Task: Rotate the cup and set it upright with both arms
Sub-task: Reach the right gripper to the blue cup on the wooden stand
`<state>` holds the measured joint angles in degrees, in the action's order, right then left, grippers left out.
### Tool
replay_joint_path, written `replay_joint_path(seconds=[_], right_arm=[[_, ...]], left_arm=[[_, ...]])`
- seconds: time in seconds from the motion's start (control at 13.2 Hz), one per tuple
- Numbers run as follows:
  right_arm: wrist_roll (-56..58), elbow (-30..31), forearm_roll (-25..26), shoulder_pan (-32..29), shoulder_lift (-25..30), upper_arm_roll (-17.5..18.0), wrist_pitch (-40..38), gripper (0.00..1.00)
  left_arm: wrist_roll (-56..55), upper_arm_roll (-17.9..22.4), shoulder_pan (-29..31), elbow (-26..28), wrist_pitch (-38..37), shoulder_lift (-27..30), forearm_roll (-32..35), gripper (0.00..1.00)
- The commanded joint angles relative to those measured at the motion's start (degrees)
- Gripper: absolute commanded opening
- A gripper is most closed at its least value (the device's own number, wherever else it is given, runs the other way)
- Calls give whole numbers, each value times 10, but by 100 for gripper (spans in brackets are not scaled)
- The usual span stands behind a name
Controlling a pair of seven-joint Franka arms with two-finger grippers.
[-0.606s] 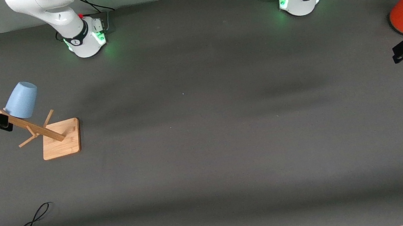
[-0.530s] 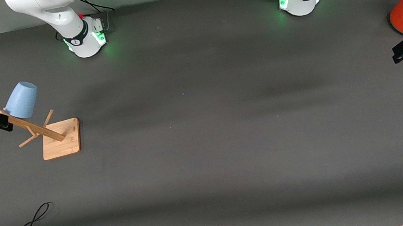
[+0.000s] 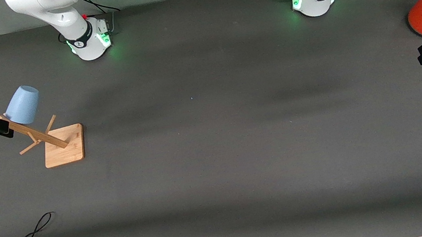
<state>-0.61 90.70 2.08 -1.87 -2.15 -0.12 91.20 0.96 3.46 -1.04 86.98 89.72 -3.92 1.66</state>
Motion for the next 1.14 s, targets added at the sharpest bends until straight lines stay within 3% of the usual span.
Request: replay_joint_path(seconds=[0.0,0.38,0.53,0.83,1.06], right_arm=[[-10,42,-14,5,41,-7,5,100],[-64,212,-15,5,189,-58,33,100],[-159,237,-15,5,214,-77,26,100],[-349,276,-15,6,242,-80,28,100],[-364,298,-15,6,242,-81,47,100]], left_arm=[[6,-2,5,-12,-2,-1,-1,100],[9,-2,24,-38,-10,1,-7,100],[8,-2,24,-39,-1,-15,-5,100],[8,-5,15,-40,13,-31,-5,100],[8,-8,5,-38,6,-32,-7,100]])
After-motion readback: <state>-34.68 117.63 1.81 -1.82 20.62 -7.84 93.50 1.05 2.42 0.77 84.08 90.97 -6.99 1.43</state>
